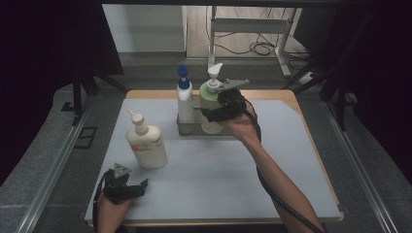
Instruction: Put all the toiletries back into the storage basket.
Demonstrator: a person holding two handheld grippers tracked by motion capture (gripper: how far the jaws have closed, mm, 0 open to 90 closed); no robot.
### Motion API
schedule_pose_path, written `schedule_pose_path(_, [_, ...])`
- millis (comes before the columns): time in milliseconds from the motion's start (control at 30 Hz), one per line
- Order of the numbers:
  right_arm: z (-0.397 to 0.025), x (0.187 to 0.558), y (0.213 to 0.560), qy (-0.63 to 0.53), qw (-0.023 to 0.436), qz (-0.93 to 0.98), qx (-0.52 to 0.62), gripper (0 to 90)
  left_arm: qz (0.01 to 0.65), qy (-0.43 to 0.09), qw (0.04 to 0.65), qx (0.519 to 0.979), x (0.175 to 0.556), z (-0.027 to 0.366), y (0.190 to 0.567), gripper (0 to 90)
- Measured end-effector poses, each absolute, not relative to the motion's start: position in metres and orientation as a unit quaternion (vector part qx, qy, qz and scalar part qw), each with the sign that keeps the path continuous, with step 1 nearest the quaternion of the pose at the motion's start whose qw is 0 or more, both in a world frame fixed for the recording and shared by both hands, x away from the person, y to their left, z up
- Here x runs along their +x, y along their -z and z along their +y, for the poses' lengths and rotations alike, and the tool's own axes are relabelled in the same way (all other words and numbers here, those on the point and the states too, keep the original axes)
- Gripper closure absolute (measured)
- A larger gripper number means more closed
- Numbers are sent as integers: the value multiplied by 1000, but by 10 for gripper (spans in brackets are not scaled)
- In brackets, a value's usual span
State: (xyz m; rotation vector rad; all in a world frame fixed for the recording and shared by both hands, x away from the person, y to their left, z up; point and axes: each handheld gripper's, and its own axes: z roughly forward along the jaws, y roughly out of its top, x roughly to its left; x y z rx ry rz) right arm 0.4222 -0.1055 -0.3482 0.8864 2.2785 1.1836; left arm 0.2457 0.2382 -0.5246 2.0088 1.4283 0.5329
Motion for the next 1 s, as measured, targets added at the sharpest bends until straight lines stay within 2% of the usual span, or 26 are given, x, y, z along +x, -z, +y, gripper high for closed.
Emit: schedule_pose_path(1000, [-96, 453, 347, -419, 234, 810, 337, 118, 539, -200, 304, 759, 246, 238, 524, 106])
